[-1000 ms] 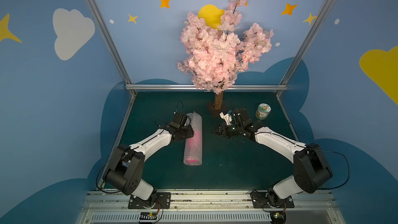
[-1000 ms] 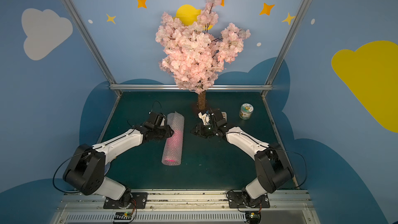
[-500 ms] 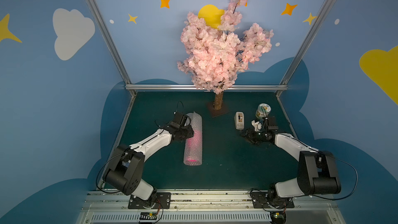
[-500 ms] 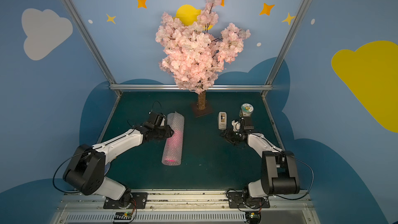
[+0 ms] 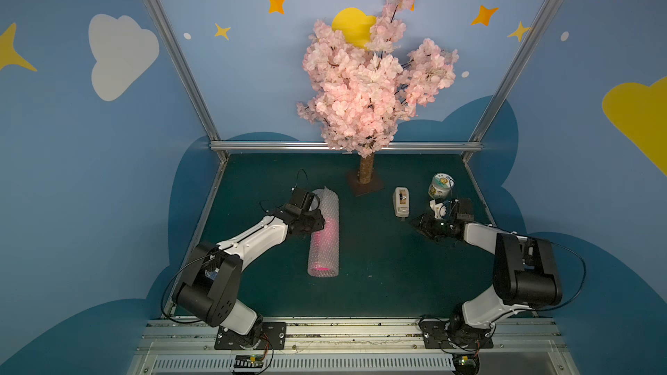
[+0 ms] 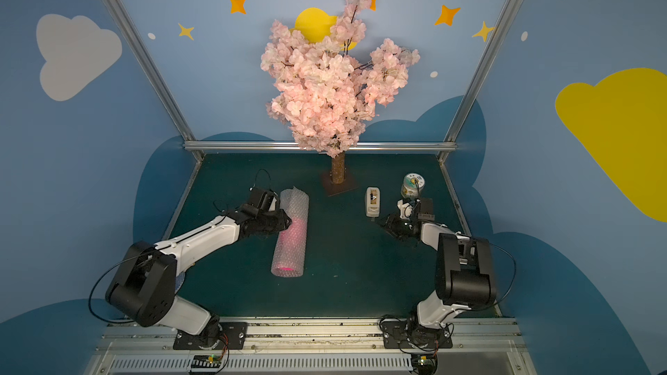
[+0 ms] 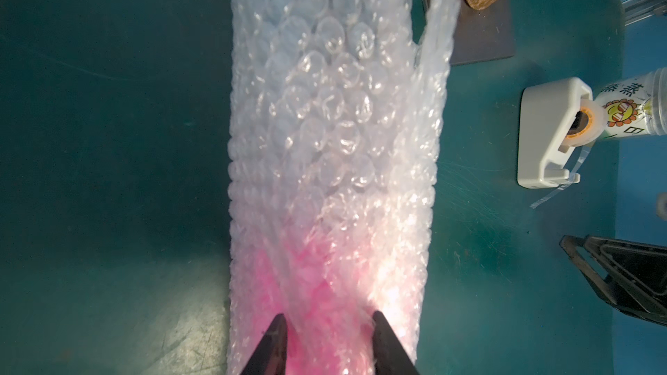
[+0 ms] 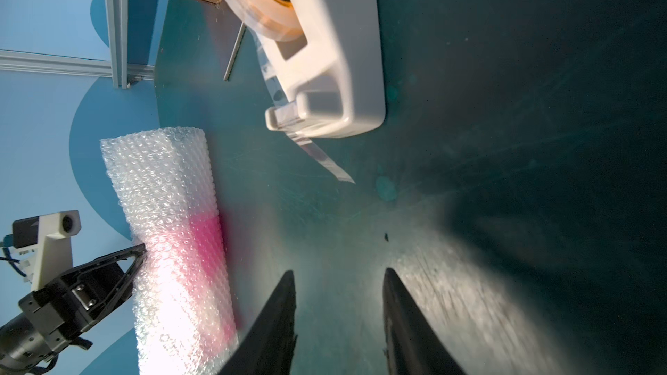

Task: Wrap wine glasses in bubble wrap
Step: Tear off the tape using the Tape Cutter.

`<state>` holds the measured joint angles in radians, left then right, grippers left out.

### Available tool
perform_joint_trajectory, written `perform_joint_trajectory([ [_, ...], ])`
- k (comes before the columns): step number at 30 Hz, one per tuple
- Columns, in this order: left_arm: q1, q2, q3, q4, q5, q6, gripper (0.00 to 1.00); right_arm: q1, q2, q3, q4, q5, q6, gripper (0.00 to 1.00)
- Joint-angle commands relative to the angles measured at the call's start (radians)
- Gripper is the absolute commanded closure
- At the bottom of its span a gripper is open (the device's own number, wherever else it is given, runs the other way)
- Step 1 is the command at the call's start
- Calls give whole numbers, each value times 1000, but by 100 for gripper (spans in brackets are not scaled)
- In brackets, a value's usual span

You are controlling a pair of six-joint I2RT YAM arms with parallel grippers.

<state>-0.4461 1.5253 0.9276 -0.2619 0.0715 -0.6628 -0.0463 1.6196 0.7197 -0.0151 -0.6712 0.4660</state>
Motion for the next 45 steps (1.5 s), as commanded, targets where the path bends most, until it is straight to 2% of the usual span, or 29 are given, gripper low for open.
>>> perform_joint_trajectory([
  [1, -7, 12, 14, -46, 4, -7, 62, 3, 46, 6, 90, -38, -32, 60],
  [6, -7, 16, 16, -45, 2, -8, 62, 3, 67, 16, 106, -34, -11, 60],
  [12, -9, 10, 11, -43, 1, -11, 63, 32, 16, -135, 345, 20, 193, 59],
  [15, -11, 7, 10, -45, -1, -8, 63, 68, -28, -189, 403, 110, 262, 55],
  [20, -10, 5, 1, -39, -1, -6, 63, 107, -70, -249, 499, 219, 342, 40],
  [29, -10, 5, -19, -19, 8, -9, 63, 118, 0, -299, 694, 231, 397, 31],
  [30, -10, 4, -21, -19, 7, -9, 63, 120, 16, -299, 737, 222, 397, 27],
  [35, -9, -7, -29, -20, -1, -9, 63, 125, 93, -298, 833, 178, 395, 27],
  [45, -9, -18, -33, -25, -10, -6, 64, 153, 191, -284, 909, 193, 410, 27],
])
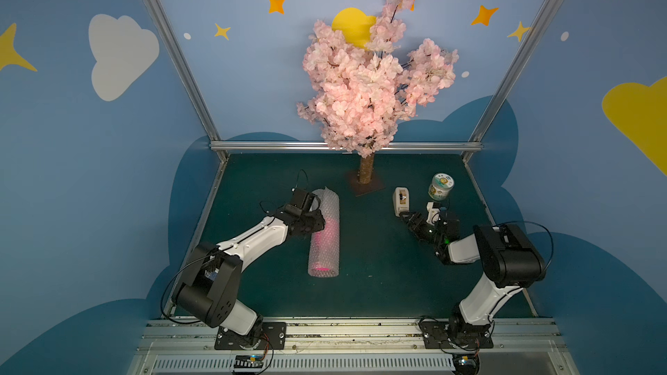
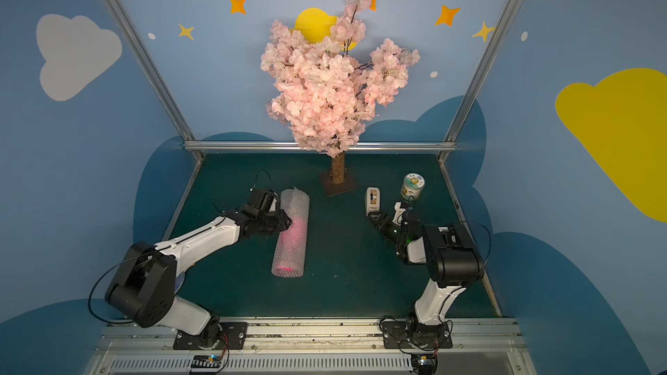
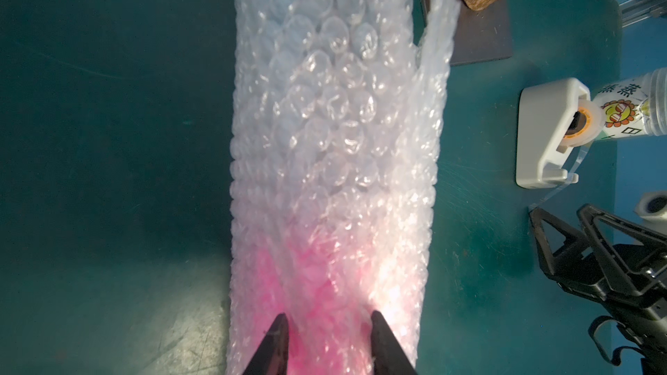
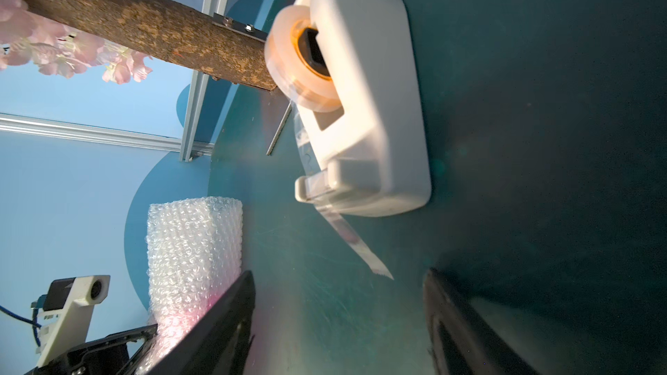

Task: Wrap wine glasses in bubble wrap
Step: Tear off the tape using the Tape Cutter.

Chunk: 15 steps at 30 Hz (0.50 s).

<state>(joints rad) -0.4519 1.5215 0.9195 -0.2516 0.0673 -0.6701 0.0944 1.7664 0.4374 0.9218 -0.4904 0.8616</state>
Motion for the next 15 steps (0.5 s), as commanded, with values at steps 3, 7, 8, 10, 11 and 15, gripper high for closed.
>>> perform_joint_trajectory([
  [3, -4, -14, -23, -37, -6, 1, 64, 15, 68, 3, -10, 10, 18, 27],
  [7, -4, -15, -21, -35, -4, 1, 64, 16, 90, 10, 0, 9, 20, 27],
  [8, -4, -15, -21, -35, -4, 2, 64, 17, 94, 11, 3, 7, 20, 27],
  [10, -4, -15, -20, -36, -6, 2, 64, 20, 103, 16, 6, 2, 20, 27],
  [11, -4, -15, -21, -35, -6, 2, 64, 20, 107, 18, 9, 1, 20, 27],
  [15, -4, -15, -21, -37, -6, 3, 64, 24, 120, 26, 11, -5, 21, 27],
])
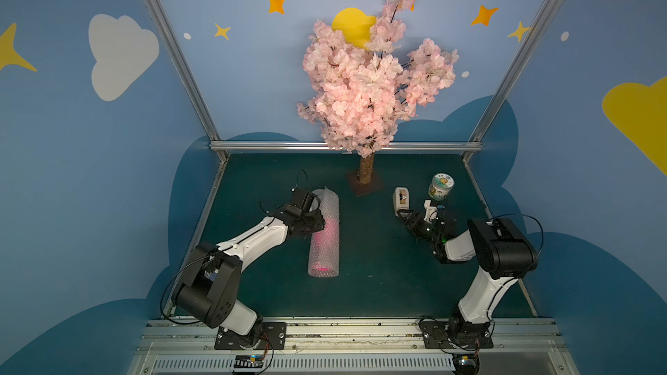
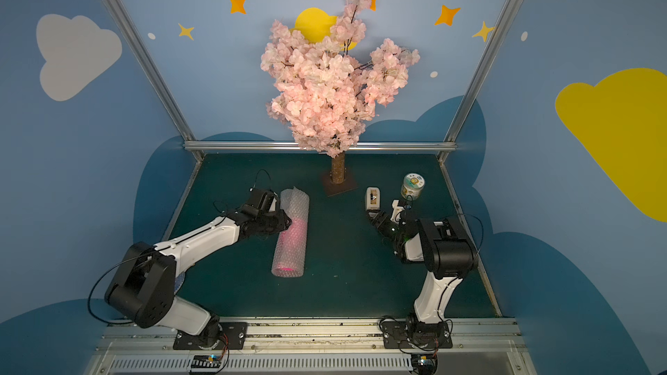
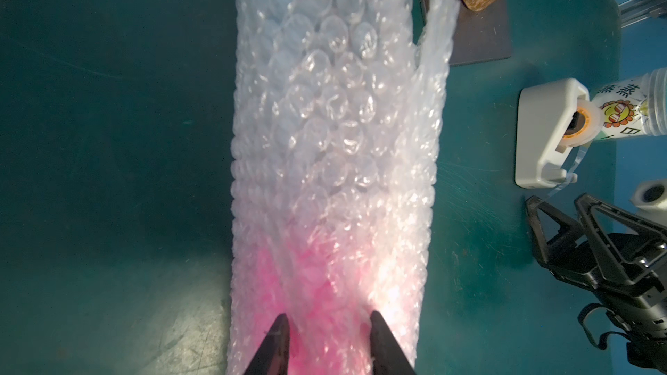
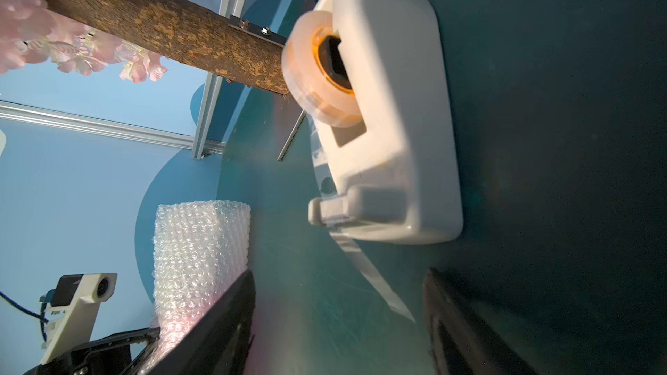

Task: Wrap wine glasses in bubble wrap
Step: Tear off the tape using the Tape Cutter.

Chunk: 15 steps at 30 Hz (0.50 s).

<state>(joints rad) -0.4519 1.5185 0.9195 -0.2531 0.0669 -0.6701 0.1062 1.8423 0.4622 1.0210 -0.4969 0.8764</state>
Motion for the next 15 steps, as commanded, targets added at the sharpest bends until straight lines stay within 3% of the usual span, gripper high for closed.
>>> perform_joint_trajectory([
  [1, -3, -12, -20, -35, -5, 4, 64, 12, 47, 3, -87, 1, 7, 27],
  [15, 0, -18, -21, -41, -9, 7, 64, 19, 77, 16, -43, -23, 26, 30],
])
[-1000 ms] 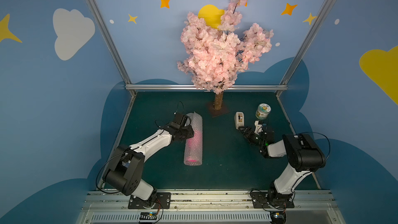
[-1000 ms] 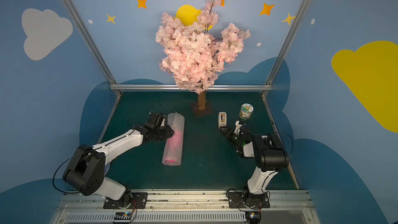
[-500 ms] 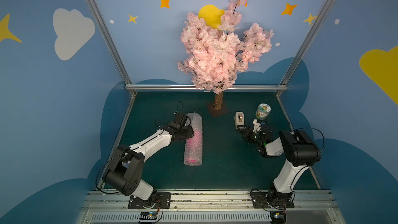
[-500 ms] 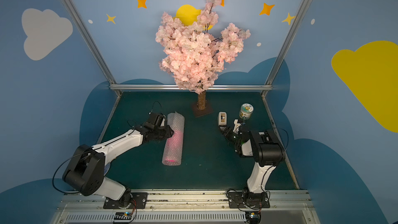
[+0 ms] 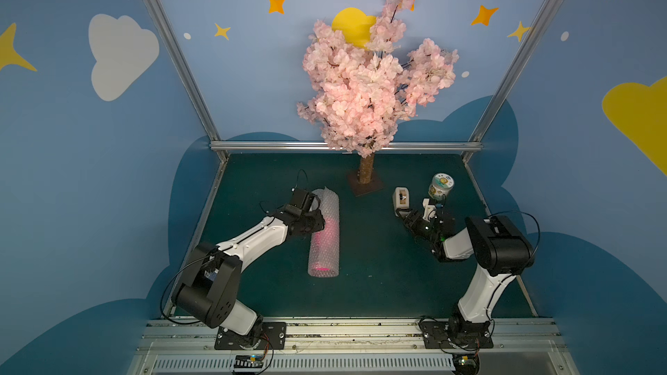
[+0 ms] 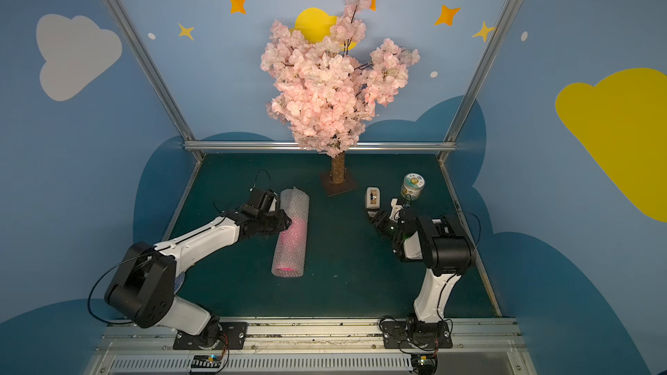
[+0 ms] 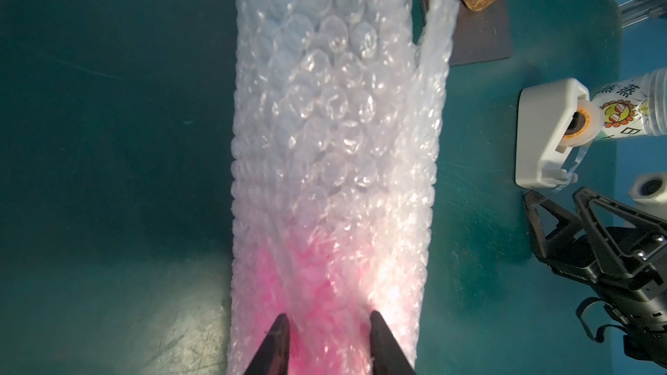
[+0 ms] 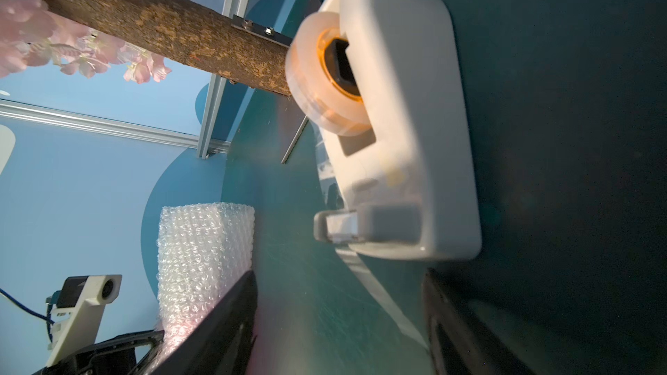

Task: Wrap wine glasses in bubble wrap
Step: Tear off the tape using the Tape Cutter.

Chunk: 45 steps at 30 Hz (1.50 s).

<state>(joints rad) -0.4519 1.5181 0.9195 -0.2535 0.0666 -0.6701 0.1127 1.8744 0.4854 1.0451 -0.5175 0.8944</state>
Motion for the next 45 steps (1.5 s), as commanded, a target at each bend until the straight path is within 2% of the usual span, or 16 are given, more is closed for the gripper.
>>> perform_joint_trajectory([
  [1, -1, -17, -21, -41, -8, 7, 64, 12, 47, -8, -60, -4, 9, 30],
  [10, 1, -20, -19, -46, -11, 9, 64, 10, 65, -8, -19, -10, 31, 34],
  [20, 2, -18, -21, -43, -10, 12, 64, 8, 79, -36, 56, -16, 65, 44],
  [45, 3, -21, -31, -38, -14, 9, 64, -6, 130, -90, 232, 21, 132, 54],
])
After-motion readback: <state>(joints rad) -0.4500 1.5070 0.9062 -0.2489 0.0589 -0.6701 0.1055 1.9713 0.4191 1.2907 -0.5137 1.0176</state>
